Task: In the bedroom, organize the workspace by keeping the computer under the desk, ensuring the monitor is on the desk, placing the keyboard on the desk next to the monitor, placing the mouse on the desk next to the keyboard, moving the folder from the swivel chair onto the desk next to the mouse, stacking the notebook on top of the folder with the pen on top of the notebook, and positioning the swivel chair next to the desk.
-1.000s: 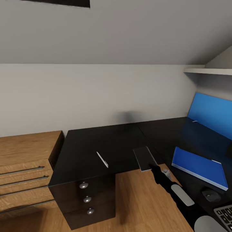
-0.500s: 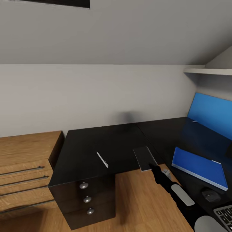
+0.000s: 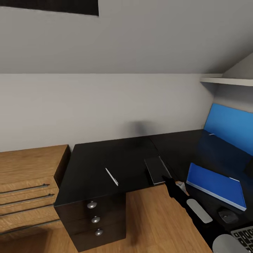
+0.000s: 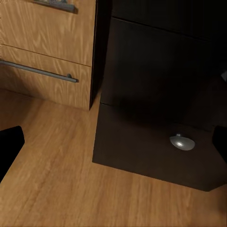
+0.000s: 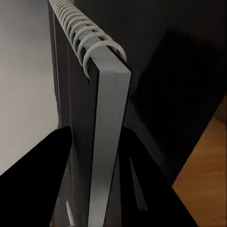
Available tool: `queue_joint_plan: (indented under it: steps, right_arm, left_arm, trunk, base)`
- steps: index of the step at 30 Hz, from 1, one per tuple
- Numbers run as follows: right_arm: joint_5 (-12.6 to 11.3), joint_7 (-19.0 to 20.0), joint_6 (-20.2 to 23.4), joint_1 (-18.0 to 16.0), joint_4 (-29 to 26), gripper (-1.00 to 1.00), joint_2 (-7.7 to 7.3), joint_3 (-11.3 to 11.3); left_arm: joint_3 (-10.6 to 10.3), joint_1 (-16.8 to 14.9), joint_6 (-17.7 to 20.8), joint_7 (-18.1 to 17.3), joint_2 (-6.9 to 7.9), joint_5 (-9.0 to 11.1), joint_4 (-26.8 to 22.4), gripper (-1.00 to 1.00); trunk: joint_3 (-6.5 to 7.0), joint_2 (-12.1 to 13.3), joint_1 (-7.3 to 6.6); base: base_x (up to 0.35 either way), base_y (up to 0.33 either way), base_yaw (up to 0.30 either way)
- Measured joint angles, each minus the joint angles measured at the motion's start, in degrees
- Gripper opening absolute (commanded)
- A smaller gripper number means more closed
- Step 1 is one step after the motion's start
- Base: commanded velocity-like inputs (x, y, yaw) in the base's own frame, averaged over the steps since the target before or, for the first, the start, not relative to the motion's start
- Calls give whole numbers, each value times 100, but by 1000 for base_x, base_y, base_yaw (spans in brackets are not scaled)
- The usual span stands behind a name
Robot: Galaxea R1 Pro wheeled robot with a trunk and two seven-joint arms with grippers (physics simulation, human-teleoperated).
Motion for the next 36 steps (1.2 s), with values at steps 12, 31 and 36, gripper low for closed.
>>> queue_joint_plan:
  steps: [12, 31, 36]
  right_arm:
    - [9, -27, 27, 2, -478, -100, -165, 22]
    - [57, 504, 77, 10, -521, -100, -323, 74]
    - [65, 528, 66, 11, -520, -100, -315, 75]
  left_arm:
    - [-15, 0, 8, 0, -13, -1, 0, 100]
    - [-16, 0, 11, -7, -18, -9, 0, 100]
    - [-17, -1, 13, -8, -18, -8, 1, 100]
  trunk:
    - [215, 482, -264]
    - [539, 1205, -660]
    - [541, 1205, -660]
  base:
    - [0, 0, 0]
    - [0, 0, 0]
    - [0, 0, -105]
